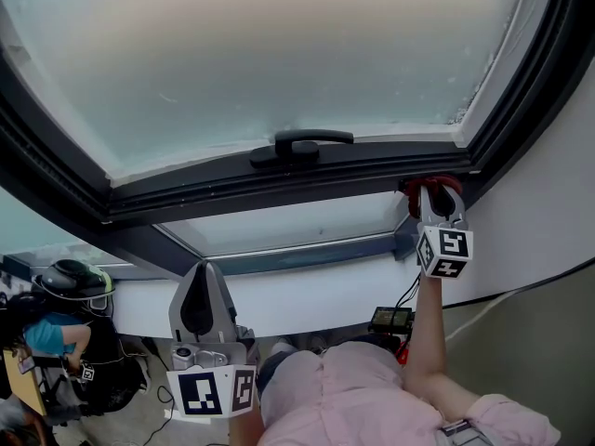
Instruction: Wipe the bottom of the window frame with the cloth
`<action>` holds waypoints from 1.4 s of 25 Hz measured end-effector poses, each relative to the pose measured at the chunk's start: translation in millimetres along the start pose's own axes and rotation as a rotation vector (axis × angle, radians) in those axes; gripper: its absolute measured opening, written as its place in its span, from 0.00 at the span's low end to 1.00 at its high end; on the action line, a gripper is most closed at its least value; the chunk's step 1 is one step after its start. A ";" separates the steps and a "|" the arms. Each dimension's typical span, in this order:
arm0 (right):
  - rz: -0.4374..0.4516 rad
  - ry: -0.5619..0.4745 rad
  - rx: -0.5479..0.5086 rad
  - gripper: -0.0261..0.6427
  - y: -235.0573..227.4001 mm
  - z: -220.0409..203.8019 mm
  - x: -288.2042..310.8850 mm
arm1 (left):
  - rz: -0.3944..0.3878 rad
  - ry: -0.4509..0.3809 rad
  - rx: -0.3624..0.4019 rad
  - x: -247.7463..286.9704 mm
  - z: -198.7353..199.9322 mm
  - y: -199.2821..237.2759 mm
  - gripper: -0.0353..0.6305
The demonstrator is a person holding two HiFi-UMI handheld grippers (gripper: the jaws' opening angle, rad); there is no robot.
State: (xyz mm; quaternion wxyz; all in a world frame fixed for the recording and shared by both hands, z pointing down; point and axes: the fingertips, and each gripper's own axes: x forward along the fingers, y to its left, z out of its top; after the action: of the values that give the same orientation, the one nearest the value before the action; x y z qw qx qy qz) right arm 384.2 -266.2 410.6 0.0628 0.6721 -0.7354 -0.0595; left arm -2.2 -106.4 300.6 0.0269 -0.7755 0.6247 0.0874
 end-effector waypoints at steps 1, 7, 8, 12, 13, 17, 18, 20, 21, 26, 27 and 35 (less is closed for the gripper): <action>-0.010 0.002 0.001 0.15 -2.1 -0.6 0.1 | 0.000 0.001 0.000 0.5 -0.2 -0.3 0.04; -0.107 0.019 0.074 0.15 -34.3 -7.6 -1.9 | 0.000 0.006 -0.001 3.1 -2.1 -0.4 0.04; -0.113 0.019 0.079 0.15 -37.3 -7.9 -2.1 | 0.000 0.006 -0.001 3.8 -2.1 -0.2 0.04; -0.118 0.008 0.082 0.15 -41.4 -8.0 -1.3 | 0.001 0.004 0.000 6.1 -1.7 -1.2 0.04; -0.118 0.006 0.080 0.15 -41.5 -8.2 -1.3 | 0.002 0.003 0.001 6.5 -1.6 -1.2 0.04; -0.142 0.006 0.088 0.15 -48.2 -9.4 -2.6 | 0.005 0.001 0.005 6.9 -0.4 -0.1 0.04; -0.151 0.009 0.094 0.15 -52.0 -10.1 -2.8 | 0.006 0.001 0.005 6.8 -0.2 0.1 0.04; -0.168 0.015 0.106 0.15 -59.4 -11.9 -3.2 | 0.010 0.001 0.005 6.7 -0.2 1.1 0.04; -0.176 0.018 0.110 0.15 -62.8 -12.8 -3.6 | 0.012 0.001 0.004 6.8 -0.4 1.6 0.04; -0.200 0.022 0.126 0.15 -75.7 -14.9 -3.8 | 0.016 0.000 0.003 8.3 -0.3 1.1 0.04; -0.201 0.023 0.128 0.15 -76.8 -15.0 -4.0 | 0.016 0.001 0.003 8.6 -0.2 0.9 0.04; -0.227 0.023 0.130 0.15 -85.2 -12.8 -0.7 | 0.025 0.007 -0.003 11.0 3.8 8.9 0.04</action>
State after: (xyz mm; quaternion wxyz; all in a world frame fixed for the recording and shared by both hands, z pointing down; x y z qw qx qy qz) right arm 470.1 -273.1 408.6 0.0204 0.7542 -0.6562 -0.0106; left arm -9.0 -118.3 295.6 0.0226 -0.7680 0.6343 0.0859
